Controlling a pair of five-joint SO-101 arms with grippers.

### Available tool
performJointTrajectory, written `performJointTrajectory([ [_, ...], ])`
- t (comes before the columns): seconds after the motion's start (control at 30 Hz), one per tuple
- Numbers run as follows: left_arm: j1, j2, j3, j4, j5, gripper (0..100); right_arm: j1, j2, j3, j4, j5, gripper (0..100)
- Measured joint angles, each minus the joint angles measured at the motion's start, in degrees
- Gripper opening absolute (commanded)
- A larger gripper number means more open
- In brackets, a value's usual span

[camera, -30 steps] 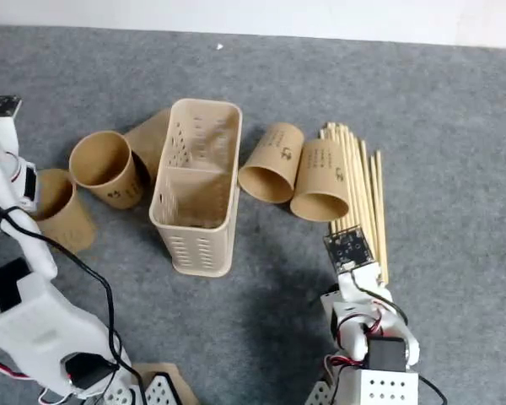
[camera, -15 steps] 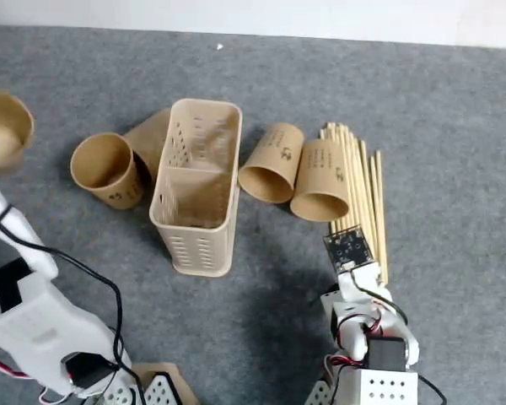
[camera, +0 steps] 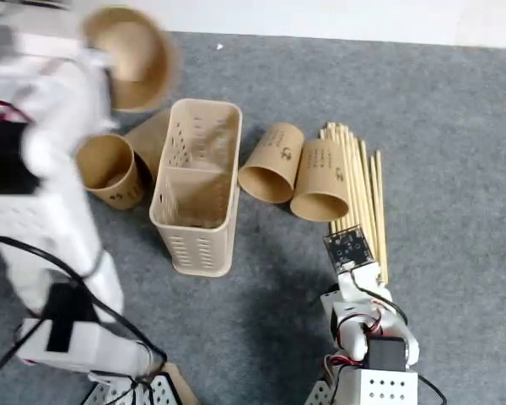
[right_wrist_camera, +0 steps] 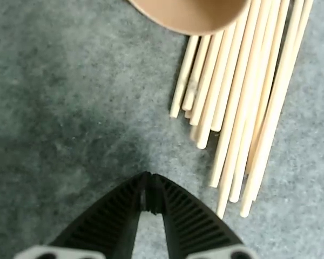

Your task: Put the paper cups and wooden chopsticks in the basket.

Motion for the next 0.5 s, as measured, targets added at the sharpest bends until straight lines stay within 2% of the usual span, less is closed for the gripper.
performJointTrajectory([
  [0.1,9.2,-0.8,4.7,0.0,0.8,0,0.0,0.0,0.0,0.0,0.0,0.4],
  [0.2,13.5,-0.9,13.7,0.0,2.7,0,0.0,0.0,0.0,0.0,0.0,0.4],
  [0.37,13.3,-1.0,25.2,0.0,3.5,0,0.0,0.0,0.0,0.0,0.0,0.4],
  [0.5,9.7,-0.9,28.0,0.1,3.6,1,0.0,0.0,0.0,0.0,0.0,0.4],
])
